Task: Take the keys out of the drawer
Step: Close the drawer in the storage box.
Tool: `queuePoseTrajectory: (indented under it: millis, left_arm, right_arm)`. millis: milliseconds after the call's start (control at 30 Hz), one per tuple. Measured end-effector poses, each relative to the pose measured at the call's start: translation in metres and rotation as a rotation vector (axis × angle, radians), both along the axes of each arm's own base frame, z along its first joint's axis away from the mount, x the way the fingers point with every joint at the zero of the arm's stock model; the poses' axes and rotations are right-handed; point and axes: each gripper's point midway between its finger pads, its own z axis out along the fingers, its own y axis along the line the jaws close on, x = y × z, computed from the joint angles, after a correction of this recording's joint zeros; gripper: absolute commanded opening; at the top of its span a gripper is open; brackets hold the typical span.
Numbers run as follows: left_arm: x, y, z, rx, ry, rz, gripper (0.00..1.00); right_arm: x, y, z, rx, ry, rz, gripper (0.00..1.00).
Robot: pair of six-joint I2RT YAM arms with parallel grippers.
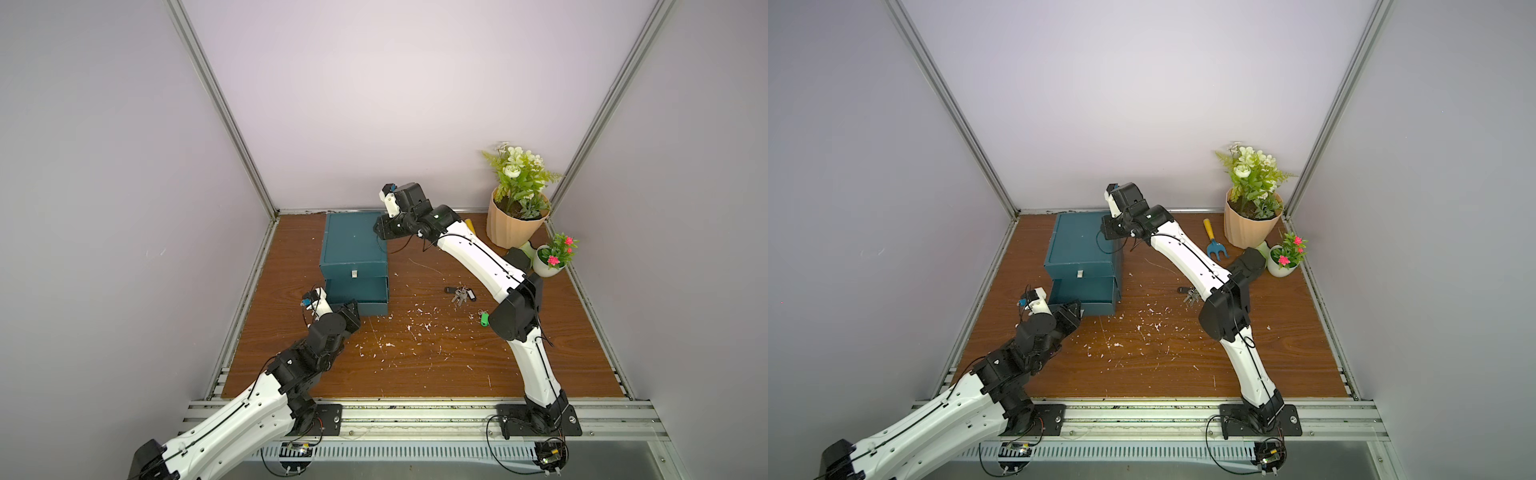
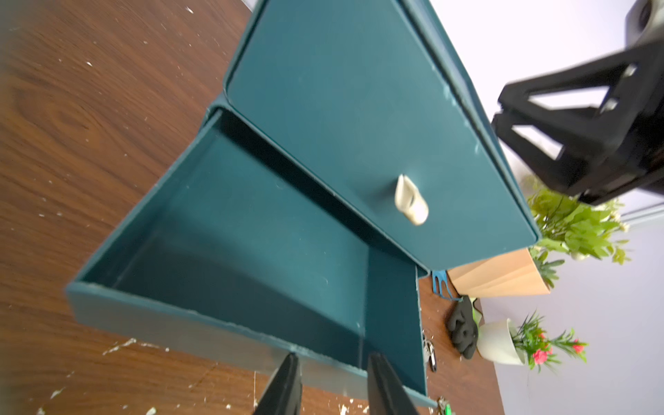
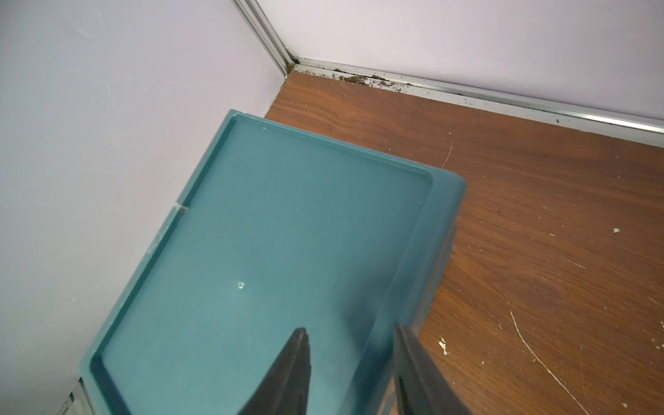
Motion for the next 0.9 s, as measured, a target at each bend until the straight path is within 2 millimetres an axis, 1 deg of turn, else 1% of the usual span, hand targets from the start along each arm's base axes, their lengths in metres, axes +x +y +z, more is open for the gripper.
queuePoseTrajectory:
  millis: [67,133,200,300,333,400,467,533,600,733,833,900]
  left_arm:
    - [0.001,0.003,0.001,0.003,-0.001,0.012,0.34]
    - [0.000,0.007,0.007,-0.011,-0.004,0.023,0.33]
    - [-0.005,0.010,0.016,-0.063,-0.016,0.032,0.30]
    - [-0.013,0.011,0.020,-0.175,-0.018,0.033,0.25]
    - [-0.016,0.010,0.017,-0.203,-0.010,0.031,0.24]
    - [-0.019,0.009,0.003,-0.240,0.027,0.033,0.22]
    - [-0.021,0.007,-0.020,-0.239,0.085,0.038,0.18]
    - [-0.022,0.007,-0.038,-0.222,0.133,0.045,0.18]
    - [-0.019,0.004,-0.047,-0.208,0.159,0.053,0.19]
    - [-0.006,0.000,-0.051,-0.217,0.151,0.075,0.21]
    - [0.007,0.004,-0.050,-0.227,0.110,0.113,0.23]
    - [0.017,0.008,-0.045,-0.231,0.074,0.138,0.25]
  right_arm:
    - [0.001,-0.002,-0.006,-0.012,0.008,-0.006,0.43]
    - [0.001,-0.003,-0.009,-0.017,0.015,-0.006,0.43]
    - [0.000,-0.002,-0.009,-0.017,0.015,-0.004,0.43]
    - [0.000,-0.002,-0.009,-0.017,0.016,-0.004,0.43]
    - [0.000,-0.002,-0.009,-0.017,0.015,-0.003,0.43]
    - [0.000,-0.002,-0.009,-0.018,0.014,-0.002,0.43]
    - [0.000,-0.002,-0.009,-0.020,0.012,0.001,0.43]
    - [0.000,-0.002,-0.009,-0.019,0.013,0.004,0.42]
    - [-0.001,-0.002,-0.009,-0.018,0.013,0.005,0.42]
    - [-0.001,-0.002,-0.009,-0.019,0.015,0.006,0.41]
    - [-0.002,-0.003,-0.010,-0.018,0.014,0.008,0.41]
    - [-0.005,-0.004,-0.010,-0.017,0.017,0.015,0.41]
